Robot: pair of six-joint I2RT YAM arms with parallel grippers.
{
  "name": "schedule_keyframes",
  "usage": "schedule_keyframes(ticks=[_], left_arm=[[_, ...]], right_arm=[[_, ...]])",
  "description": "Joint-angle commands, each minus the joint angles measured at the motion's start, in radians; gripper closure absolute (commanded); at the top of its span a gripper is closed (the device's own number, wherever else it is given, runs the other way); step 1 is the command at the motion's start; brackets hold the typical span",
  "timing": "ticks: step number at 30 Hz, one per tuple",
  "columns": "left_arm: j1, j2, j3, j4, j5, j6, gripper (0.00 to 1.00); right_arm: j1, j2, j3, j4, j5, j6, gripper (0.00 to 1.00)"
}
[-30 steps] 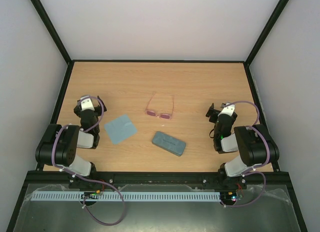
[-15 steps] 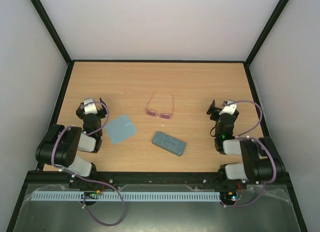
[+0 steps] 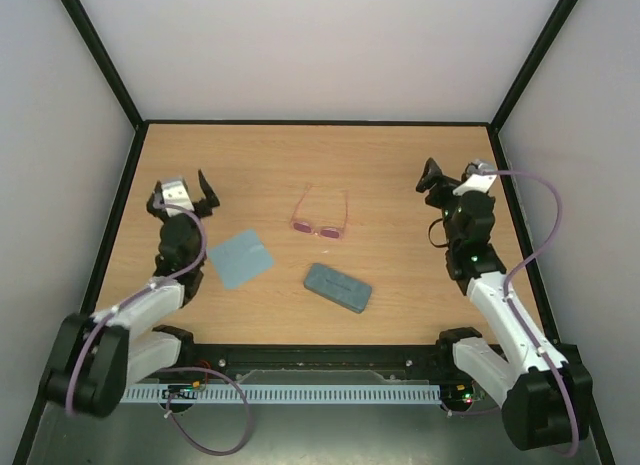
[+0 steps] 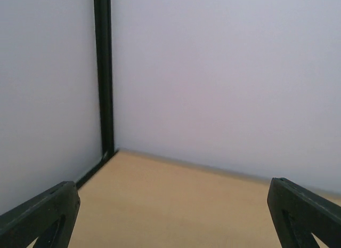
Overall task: Organize the sunglasses
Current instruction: Pick up the sunglasses case from the center of the board.
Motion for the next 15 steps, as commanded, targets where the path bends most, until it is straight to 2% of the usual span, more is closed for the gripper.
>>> schedule_keyframes(ticks=[1, 3, 6, 9, 12, 15], left_arm=[[-0.014, -0.243, 0.232, -0.499, 0.053, -0.114, 0.01], [-0.014, -0.346, 0.335, -0.71, 0.105, -0.277, 0.0], [-0.018, -0.425, 0.468, -0.997, 0.219, -0.555, 0.0], [-0.021, -0.44, 0.563, -1.213, 0.502, -0.661, 0.0], [-0.053, -0.475, 0.523, -1.238, 0.662, -0.675, 0.0], [-0.105, -0.605, 0.385, -1.196, 0.688, -0.699, 0.0]], right_arm=[[0.003, -0.023, 0.169, -0.352, -0.184, 0.11, 0.01], [0.003, -0.032, 0.194, -0.389, -0.293, 0.111, 0.01], [0.001, -0.046, 0.21, -0.474, -0.344, 0.151, 0.01], [0.002, 0.045, 0.304, -0.6, -0.52, 0.102, 0.02], [0.05, 0.181, 0.356, -0.717, -0.571, 0.065, 0.01], [0.199, 0.294, 0.366, -0.768, -0.44, 0.024, 0.02]])
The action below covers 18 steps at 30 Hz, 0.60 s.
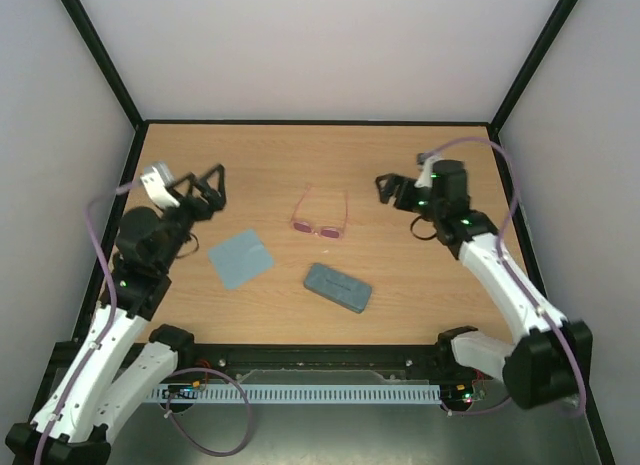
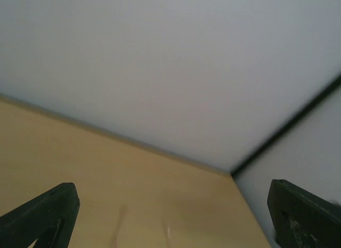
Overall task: Organize the sunglasses
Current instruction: Pick up the sunglasses case from the center of the board.
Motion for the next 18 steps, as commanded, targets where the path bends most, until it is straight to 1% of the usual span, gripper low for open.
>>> schedule_keyframes(ticks=[1, 3, 5, 6, 7, 8, 10, 11, 13, 14, 16, 17, 18], left_arm=[[-0.054, -0.141, -0.189, -0.126, 0.217, -0.12, 0.01], [-0.055, -0.168, -0.283, -0.101, 0.294, -0.171, 0.0], [-0.065, -0.162, -0.352, -0.064, 0.376, -0.183, 0.0], [-0.08, -0.173, -0.384, -0.038, 0.394, -0.175, 0.0], [-0.105, -0.211, -0.397, -0.043, 0.376, -0.145, 0.0], [-0.136, -0.249, -0.401, -0.075, 0.325, -0.121, 0.01], [-0.197, -0.306, -0.392, -0.144, 0.209, -0.057, 0.01], [-0.215, -0.319, -0.388, -0.17, 0.175, -0.044, 0.01], [-0.219, -0.327, -0.4, -0.179, 0.173, -0.066, 0.01], [-0.219, -0.335, -0.429, -0.151, 0.198, -0.107, 0.01], [-0.216, -0.35, -0.505, -0.024, 0.279, -0.205, 0.0], [-0.214, -0.343, -0.539, 0.056, 0.336, -0.255, 0.01], [-0.211, -0.319, -0.557, 0.091, 0.376, -0.272, 0.01]], right_arm=[[0.189, 0.153, 0.02, -0.206, 0.04, -0.066, 0.01], [0.287, 0.239, 0.033, -0.232, 0.111, -0.084, 0.01], [0.407, 0.318, 0.065, -0.269, 0.197, -0.096, 0.01], [0.454, 0.355, 0.082, -0.285, 0.247, -0.101, 0.01], [0.501, 0.386, 0.089, -0.296, 0.291, -0.107, 0.02], [0.535, 0.413, 0.094, -0.303, 0.333, -0.111, 0.02], [0.59, 0.454, 0.081, -0.299, 0.367, -0.115, 0.01], [0.613, 0.468, 0.074, -0.298, 0.384, -0.116, 0.01], [0.647, 0.481, 0.052, -0.283, 0.393, -0.125, 0.01], [0.658, 0.48, 0.039, -0.278, 0.388, -0.129, 0.01], [0.679, 0.458, 0.006, -0.26, 0.382, -0.14, 0.02], [0.685, 0.447, -0.006, -0.253, 0.378, -0.138, 0.01], [0.693, 0.437, -0.011, -0.251, 0.366, -0.134, 0.01]])
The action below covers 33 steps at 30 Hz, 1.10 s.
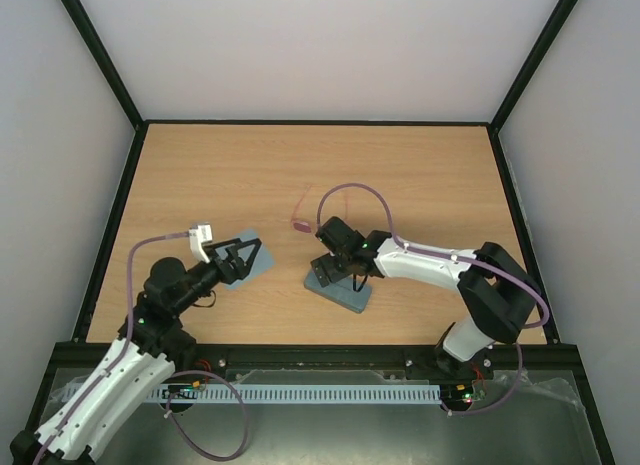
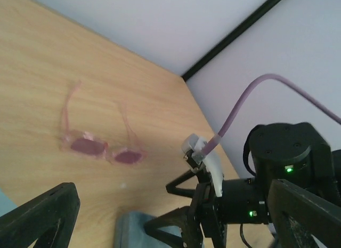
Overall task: Organize the sunglasses
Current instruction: Pick up the sunglasses case from the center of the board.
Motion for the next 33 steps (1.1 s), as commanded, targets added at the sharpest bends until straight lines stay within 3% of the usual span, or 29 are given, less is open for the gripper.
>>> schedule_keyframes(ticks=[1, 4, 8, 16, 25, 29, 33], left_arm=[[0.005, 0.057, -0.1, 0.176, 0.162, -0.122, 0.01], [0.005, 0.119, -0.101, 0.185, 0.187, -0.118, 0.0], [0.005, 0.089, -0.114, 0.191, 0.188, -0.125, 0.0], [0.004, 0.07, -0.061, 0.056, 0.136, -0.089, 0.01], [-0.021, 0.118, -0.07, 0.058, 0.111, -0.105, 0.01], [-0.045, 0.171, -0.069, 0.051, 0.07, -0.115, 0.0], [-0.095, 0.232, -0.068, 0.06, 0.019, -0.119, 0.0]], right_arm=[[0.037, -0.048, -0.048, -0.022, 0.015, -0.014, 0.01], [0.068, -0.082, -0.073, -0.015, 0.003, -0.003, 0.02], [0.085, -0.094, -0.106, 0.007, -0.023, 0.015, 0.01], [0.145, -0.133, -0.195, 0.058, -0.035, 0.065, 0.01], [0.286, -0.063, -0.135, -0.02, 0.151, 0.145, 0.0], [0.306, -0.011, -0.093, -0.059, 0.197, 0.166, 0.15], [0.307, -0.027, -0.093, -0.053, 0.194, 0.18, 0.21]])
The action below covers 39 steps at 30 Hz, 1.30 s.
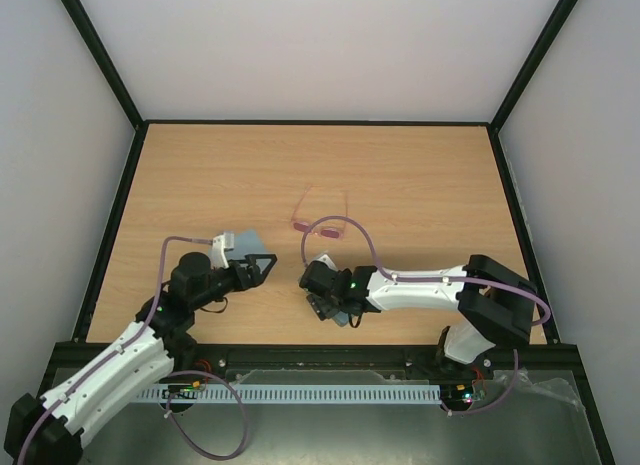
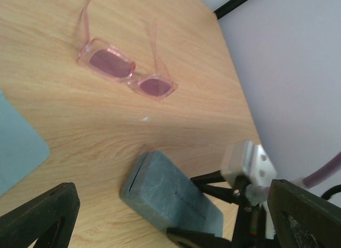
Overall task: Organize the sunglasses
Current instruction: Pick up the sunglasses case from the center of the board, then open the sunglasses case.
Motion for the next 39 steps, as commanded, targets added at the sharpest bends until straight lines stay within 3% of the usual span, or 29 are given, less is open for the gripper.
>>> schedule_keyframes(ticks=[1, 7, 14, 19, 25, 28, 31, 35, 39], left_arm=[[-0.05, 0.055, 0.022, 0.008, -0.064, -0.013, 0.0], [-0.096, 0.106, 0.02, 0.04, -0.083, -0.003, 0.0], [-0.142, 0.1, 0.018, 0.044, -0.138, -0.002, 0.01], [-0.157, 0.124, 0.016, 0.114, -0.135, -0.035, 0.0], [-0.207, 0.215, 0.031, 0.306, -0.113, -0.094, 0.01], [-0.264, 0.306, 0.066, 0.377, -0.149, -0.089, 0.07], [-0.309, 0.421, 0.136, 0.404, -0.169, -0.067, 0.23], [-0.329, 0.529, 0.166, 0.49, -0.157, -0.09, 0.3], [-0.385, 0.59, 0.174, 0.567, -0.207, -0.111, 0.3]], right_arm=[[0.01, -0.013, 0.02, -0.06, 0.041, 0.038, 0.23], [0.01, -0.045, 0.014, -0.051, 0.042, 0.044, 0.36], [-0.007, -0.083, -0.001, -0.006, 0.036, 0.058, 0.42], [-0.167, -0.233, -0.065, 0.138, -0.157, 0.08, 0.5], [-0.321, -0.406, -0.119, 0.238, -0.341, 0.117, 0.49], [-0.379, -0.426, -0.138, 0.299, -0.402, 0.149, 0.49], [-0.39, -0.419, -0.14, 0.331, -0.391, 0.179, 0.5], [-0.39, -0.422, -0.161, 0.373, -0.371, 0.213, 0.5], [-0.391, -0.424, -0.182, 0.403, -0.364, 0.239, 0.5]])
